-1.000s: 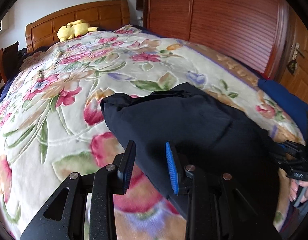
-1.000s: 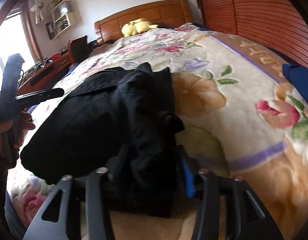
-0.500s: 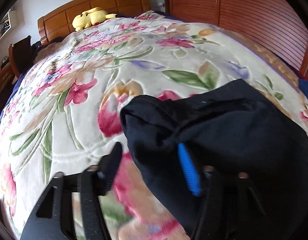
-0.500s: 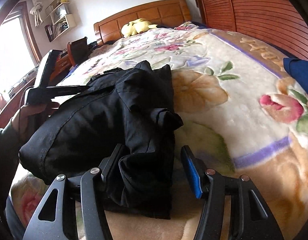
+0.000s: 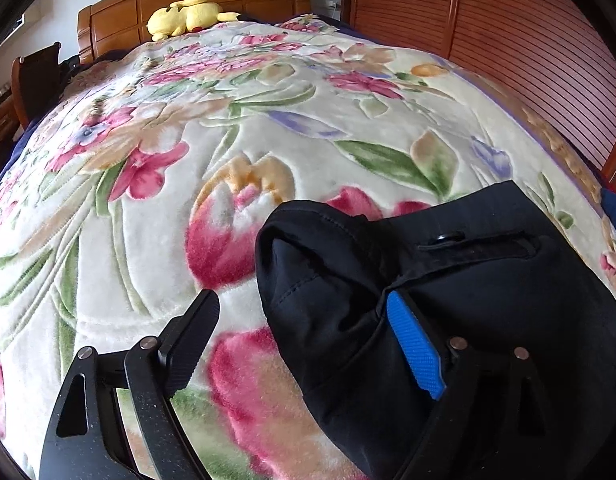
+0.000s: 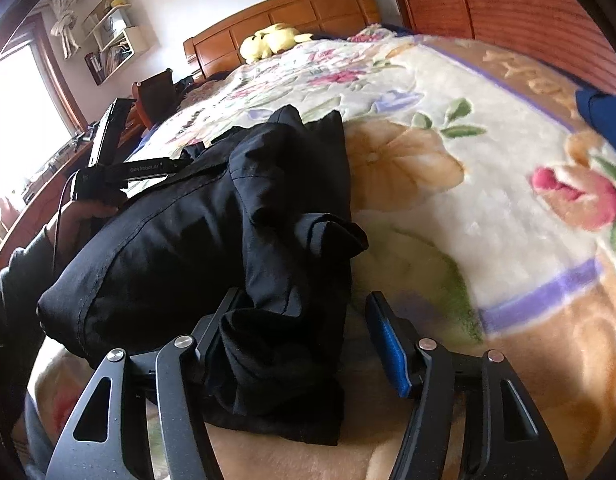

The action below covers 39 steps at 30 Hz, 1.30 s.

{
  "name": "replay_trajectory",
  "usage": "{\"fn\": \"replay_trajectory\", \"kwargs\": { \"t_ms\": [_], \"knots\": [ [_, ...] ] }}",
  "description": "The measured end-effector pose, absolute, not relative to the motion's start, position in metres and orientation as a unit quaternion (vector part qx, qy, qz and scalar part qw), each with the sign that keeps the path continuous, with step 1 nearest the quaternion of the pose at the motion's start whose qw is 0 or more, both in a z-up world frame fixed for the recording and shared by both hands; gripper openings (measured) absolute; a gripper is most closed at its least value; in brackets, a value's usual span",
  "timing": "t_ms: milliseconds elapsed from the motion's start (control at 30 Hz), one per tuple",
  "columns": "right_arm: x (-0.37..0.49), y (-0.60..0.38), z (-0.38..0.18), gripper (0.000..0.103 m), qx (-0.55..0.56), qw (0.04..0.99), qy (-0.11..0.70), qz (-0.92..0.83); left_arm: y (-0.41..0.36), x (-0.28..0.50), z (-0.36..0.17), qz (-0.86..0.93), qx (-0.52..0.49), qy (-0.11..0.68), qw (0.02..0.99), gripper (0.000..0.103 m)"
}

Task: Fold large clothes
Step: 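Lift the folded coat with both tools off the bed, then carry the coat with both tools to the bed edge by the wardrobe and release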

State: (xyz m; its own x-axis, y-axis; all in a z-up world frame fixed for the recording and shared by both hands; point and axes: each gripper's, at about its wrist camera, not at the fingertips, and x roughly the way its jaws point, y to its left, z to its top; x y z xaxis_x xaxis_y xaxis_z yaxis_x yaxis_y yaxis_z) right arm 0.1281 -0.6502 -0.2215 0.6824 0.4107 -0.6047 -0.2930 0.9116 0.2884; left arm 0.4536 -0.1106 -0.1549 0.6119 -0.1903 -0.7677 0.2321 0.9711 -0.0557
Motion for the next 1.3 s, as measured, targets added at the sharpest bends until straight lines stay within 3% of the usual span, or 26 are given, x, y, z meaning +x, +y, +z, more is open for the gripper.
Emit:
{"fn": "replay_trajectory", "kwargs": {
  "t_ms": [367, 433, 500, 533, 700, 767, 967, 1300],
  "knots": [
    [0.118, -0.647, -0.221, 0.065, 0.118, 0.888, 0.388, 0.217, -0.108, 0.460, -0.157, -0.141, 0.017, 0.437, 0.888, 0.084],
    [0.115, -0.643, -0.222, 0.065, 0.107, 0.891, 0.386, 0.212, -0.107, 0.461, -0.156, -0.155, 0.007, 0.439, 0.885, 0.077],
    [0.117, -0.639, -0.222, 0.065, 0.098, 0.892, 0.388, 0.210, -0.105, 0.462, -0.156, -0.174, -0.020, 0.446, 0.878, 0.060],
    [0.118, -0.638, -0.223, 0.064, 0.094, 0.892, 0.388, 0.213, -0.106, 0.462, -0.156, -0.175, -0.021, 0.446, 0.878, 0.058],
    [0.117, -0.639, -0.222, 0.035, 0.103, 0.893, 0.369, 0.236, -0.116, 0.453, -0.146, -0.172, 0.006, 0.433, 0.885, 0.025],
    [0.110, -0.643, -0.217, 0.029, 0.102, 0.900, 0.347, 0.245, -0.116, 0.442, -0.136, -0.157, 0.016, 0.420, 0.894, 0.019],
    [0.087, -0.653, -0.192, 0.020, 0.105, 0.921, 0.281, 0.250, -0.105, 0.409, -0.096, -0.141, 0.017, 0.378, 0.915, 0.015],
    [0.051, -0.701, -0.127, 0.017, 0.055, 0.958, 0.178, 0.217, -0.141, 0.355, -0.012, -0.162, 0.045, 0.305, 0.937, 0.014]
  ]
}}
